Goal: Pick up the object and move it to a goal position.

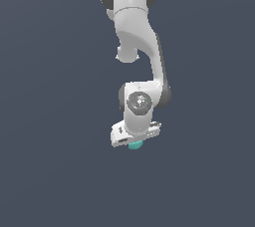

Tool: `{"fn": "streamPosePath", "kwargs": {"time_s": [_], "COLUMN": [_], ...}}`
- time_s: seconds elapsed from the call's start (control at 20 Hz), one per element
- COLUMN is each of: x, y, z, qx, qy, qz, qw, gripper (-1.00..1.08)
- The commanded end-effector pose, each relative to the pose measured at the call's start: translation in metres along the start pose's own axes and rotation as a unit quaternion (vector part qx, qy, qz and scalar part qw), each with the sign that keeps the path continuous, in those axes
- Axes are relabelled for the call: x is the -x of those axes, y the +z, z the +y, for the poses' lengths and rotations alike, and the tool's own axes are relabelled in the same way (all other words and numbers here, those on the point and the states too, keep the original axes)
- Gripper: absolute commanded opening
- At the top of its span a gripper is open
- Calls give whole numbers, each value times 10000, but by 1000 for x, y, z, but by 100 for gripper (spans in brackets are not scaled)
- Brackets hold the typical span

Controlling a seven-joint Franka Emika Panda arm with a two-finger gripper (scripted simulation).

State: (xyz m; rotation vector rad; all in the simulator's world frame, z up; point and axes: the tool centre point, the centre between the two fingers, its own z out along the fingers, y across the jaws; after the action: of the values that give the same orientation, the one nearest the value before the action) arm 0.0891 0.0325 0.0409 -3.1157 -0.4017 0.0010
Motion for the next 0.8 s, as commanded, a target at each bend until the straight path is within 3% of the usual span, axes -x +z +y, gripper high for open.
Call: {"fn": "streamPosePath", "kwargs": {"time_s": [0.0,0.4,0.75], "x": [2,22,57], "y": [-3,-24,-59], "z": [1,11,28], "qx": [1,1,3], "qy": [1,1,4], "qz": [3,3,1], "qw": [10000,10000,10000], "gripper": [-100,-100,-100]}}
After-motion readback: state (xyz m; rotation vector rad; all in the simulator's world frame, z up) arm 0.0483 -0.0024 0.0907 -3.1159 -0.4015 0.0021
